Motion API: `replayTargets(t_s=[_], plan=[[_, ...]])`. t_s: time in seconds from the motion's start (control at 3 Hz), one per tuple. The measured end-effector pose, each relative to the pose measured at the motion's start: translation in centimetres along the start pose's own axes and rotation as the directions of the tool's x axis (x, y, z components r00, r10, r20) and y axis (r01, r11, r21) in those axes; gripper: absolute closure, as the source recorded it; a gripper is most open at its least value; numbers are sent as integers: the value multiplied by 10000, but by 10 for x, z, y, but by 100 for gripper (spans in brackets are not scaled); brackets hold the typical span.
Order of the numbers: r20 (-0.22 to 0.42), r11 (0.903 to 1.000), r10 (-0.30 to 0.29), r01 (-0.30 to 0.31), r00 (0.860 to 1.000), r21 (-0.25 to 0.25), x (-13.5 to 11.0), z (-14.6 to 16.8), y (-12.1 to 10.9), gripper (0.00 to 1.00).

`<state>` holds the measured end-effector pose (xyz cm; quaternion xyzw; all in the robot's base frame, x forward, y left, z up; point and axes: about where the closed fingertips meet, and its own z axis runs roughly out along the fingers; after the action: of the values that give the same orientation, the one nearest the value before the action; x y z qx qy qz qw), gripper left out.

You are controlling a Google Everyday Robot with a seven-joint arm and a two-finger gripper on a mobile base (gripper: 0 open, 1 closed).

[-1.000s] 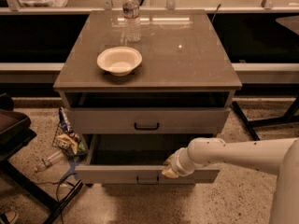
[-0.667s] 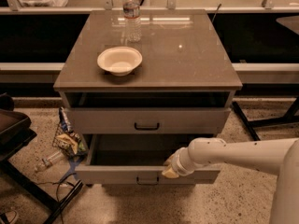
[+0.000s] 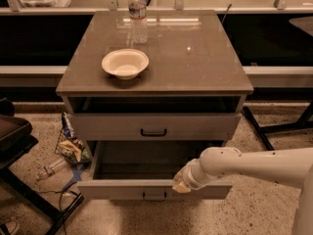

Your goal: Open middle drawer

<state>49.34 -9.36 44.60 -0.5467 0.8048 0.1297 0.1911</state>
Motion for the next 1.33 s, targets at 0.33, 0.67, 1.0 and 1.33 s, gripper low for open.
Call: replayTargets(t_s=[0.33, 0.67, 1.0, 1.33], plan=[[-420, 9989, 111, -129, 9991, -447, 9, -12, 22, 100], [-997, 9932, 130, -244, 9949, -1135, 19, -27, 53, 100], [-1707, 9726, -142, -260, 9852, -2309, 29, -43, 96, 100], [-2039, 9605, -233, -347, 9787, -2761, 37, -48, 109, 100]])
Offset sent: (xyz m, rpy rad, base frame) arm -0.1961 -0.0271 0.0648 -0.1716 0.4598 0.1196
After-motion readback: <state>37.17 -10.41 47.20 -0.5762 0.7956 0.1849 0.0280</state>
